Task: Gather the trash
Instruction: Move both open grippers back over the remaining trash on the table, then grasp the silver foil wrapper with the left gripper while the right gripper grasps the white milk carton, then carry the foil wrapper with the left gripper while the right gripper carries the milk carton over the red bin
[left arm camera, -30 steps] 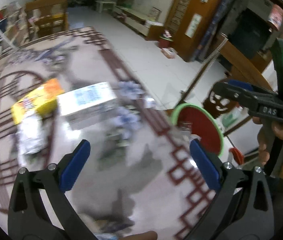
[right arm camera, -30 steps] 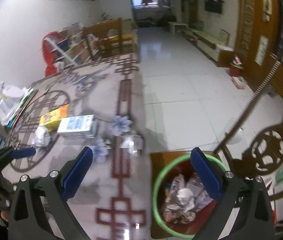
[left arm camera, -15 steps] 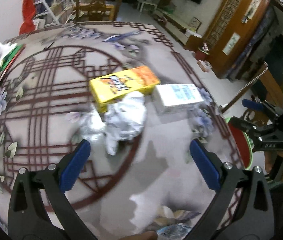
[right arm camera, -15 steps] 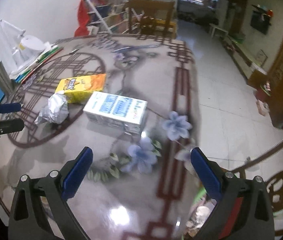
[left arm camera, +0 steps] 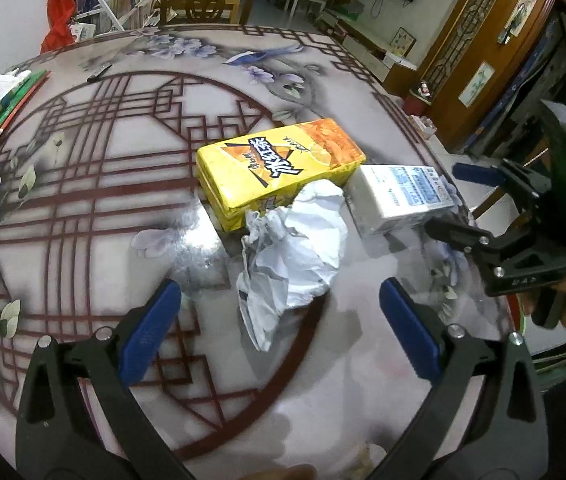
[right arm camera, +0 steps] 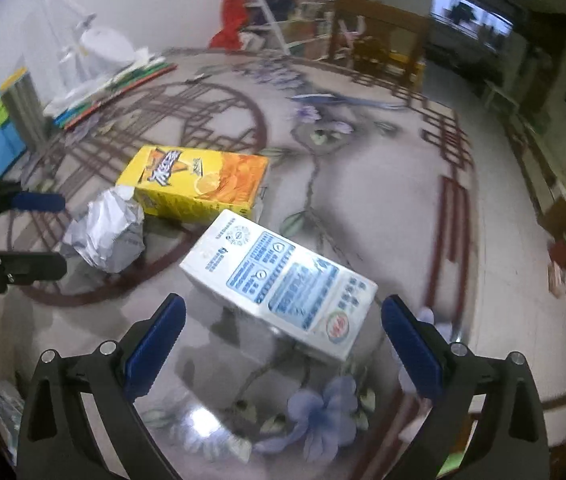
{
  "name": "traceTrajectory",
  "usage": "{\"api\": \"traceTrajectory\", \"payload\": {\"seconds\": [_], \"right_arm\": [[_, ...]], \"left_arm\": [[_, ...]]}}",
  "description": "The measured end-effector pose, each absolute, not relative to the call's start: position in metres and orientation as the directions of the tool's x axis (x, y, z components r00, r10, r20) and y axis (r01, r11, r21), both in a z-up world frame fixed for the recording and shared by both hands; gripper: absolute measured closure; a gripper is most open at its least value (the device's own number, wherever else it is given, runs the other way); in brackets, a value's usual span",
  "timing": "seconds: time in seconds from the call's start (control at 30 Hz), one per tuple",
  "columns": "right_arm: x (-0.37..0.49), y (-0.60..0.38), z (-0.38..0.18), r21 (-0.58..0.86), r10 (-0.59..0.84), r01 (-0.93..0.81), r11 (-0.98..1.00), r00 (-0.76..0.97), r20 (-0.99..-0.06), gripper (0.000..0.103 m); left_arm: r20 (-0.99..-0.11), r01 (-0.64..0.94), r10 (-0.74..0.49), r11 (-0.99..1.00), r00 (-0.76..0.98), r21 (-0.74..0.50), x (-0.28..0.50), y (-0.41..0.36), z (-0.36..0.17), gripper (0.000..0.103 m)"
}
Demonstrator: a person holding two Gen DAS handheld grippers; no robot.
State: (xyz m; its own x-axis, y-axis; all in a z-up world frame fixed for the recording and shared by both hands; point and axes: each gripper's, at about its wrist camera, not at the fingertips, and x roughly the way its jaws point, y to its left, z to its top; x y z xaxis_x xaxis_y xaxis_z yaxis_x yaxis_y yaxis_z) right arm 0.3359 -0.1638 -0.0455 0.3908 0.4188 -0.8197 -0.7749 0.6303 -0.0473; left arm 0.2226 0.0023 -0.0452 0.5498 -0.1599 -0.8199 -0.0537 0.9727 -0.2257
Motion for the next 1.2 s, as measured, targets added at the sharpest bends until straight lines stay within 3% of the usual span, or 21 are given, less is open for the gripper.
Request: {"api": "traceTrajectory", "payload": {"seconds": [0.2, 0.43, 0.47, 0.6, 0.7, 0.77, 0.87, 1.2], "right_arm": [[0.344, -0.142, -0.058, -0.144, 0.389, -0.832, 0.535, 0.395, -0.832, 0.008], [0.35, -0.13, -0.069, -0.146, 0.379, -0.866, 0.479, 0.354, -0.855, 0.008], [0.349, -0.129, -0.071, -0.15, 0.368, -0.866, 0.476, 0.351, -0.861, 0.008], [0.34, -0.126, -0.073, -0.167, 0.355, -0.869, 0.466, 0.357, -0.864, 0.013], [0.329, -0.125, -0.071, -0.201, 0.346, -0.868, 0.453, 0.379, -0.858, 0.027], [0.327, -0.127, -0.067, -0.18, 0.354, -0.863, 0.472, 0.373, -0.858, 0.037], [0.326, -0.129, -0.064, -0.149, 0.364, -0.856, 0.495, 0.36, -0.859, 0.043], [0.305, -0.138, -0.059, -0.074, 0.35, -0.812, 0.578, 0.329, -0.877, 0.045]], "left_arm": [[-0.829, -0.053, -0.158, 0.974, 0.537, -0.22, 0.232, 0.003, -0.051, 0.006], [-0.843, -0.053, -0.124, 0.983, 0.523, -0.177, 0.242, -0.006, -0.061, 0.006], [-0.846, -0.054, -0.111, 0.985, 0.521, -0.163, 0.245, -0.008, -0.062, 0.008], [-0.867, -0.052, -0.093, 0.989, 0.49, -0.135, 0.252, -0.013, -0.071, 0.032], [-0.869, -0.042, -0.106, 0.989, 0.482, -0.144, 0.252, -0.015, -0.075, 0.049], [-0.865, -0.039, -0.1, 0.99, 0.491, -0.137, 0.251, -0.016, -0.074, 0.052], [-0.862, -0.038, -0.126, 0.985, 0.491, -0.166, 0.247, -0.014, -0.073, 0.055], [-0.855, -0.037, -0.143, 0.982, 0.499, -0.186, 0.221, -0.008, -0.064, 0.055]]}}
